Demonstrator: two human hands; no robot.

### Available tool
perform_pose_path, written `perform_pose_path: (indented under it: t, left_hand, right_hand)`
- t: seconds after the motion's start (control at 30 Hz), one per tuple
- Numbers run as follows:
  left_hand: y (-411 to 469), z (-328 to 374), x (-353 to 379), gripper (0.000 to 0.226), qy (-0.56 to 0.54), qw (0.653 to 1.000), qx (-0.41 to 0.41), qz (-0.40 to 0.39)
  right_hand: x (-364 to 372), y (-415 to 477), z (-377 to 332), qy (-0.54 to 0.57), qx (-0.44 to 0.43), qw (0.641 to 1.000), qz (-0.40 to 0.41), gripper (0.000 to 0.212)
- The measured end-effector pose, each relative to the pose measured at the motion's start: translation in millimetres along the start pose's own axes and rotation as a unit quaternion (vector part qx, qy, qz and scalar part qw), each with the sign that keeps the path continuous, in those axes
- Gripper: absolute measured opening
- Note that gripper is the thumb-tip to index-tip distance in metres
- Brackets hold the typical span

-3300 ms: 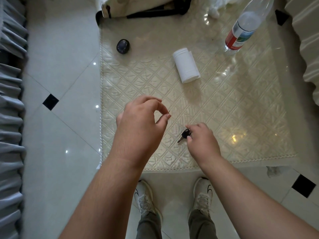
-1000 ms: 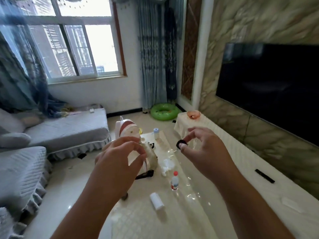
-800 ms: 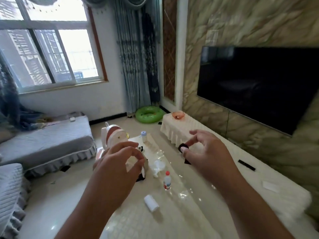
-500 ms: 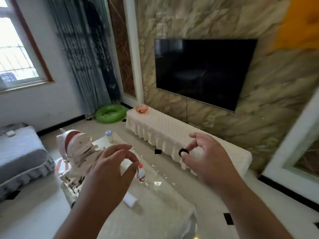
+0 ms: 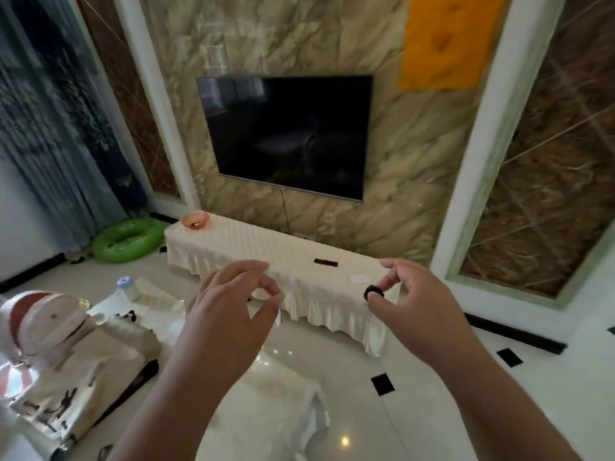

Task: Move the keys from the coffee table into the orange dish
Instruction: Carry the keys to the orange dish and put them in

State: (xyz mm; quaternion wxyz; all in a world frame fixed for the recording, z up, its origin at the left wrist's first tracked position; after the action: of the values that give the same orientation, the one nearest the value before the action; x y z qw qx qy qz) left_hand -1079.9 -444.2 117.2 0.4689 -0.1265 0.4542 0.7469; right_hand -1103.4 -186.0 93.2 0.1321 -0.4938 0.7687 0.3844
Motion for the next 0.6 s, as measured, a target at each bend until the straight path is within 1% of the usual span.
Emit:
perform_pose_path:
  t: [0.23,0.43,0.6]
  left_hand:
    - [-4,64,47,0.007,-0.014,1.000,0.012,-0.017]
    - [-8,96,89,0.007,-0.021,0.999,0.013,-0.022]
    - [-4,115,123,0.007,-0.034,0.998,0.022,-0.038]
  right_hand:
    - [-37,13,50,0.008,0.006,1.000,0.002,0.012]
    - [-57,26,90,0.013,0.015,1.000,0.002,0.012]
    - [-69,37,121,0.002,0.040,0.999,-0.005,0.015]
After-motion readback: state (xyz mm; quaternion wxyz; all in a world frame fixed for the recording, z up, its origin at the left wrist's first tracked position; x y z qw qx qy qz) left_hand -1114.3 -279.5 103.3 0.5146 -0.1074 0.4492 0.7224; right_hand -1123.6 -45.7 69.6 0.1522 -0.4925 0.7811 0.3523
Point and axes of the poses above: each hand's wrist, its own y-axis towards the middle knuckle, its own x-axis out of the palm, z = x × y, the point moved 7 cm from there along y, towards the middle knuckle, and after that the axes turned 13 degrees about z, right-handed, at the moved point
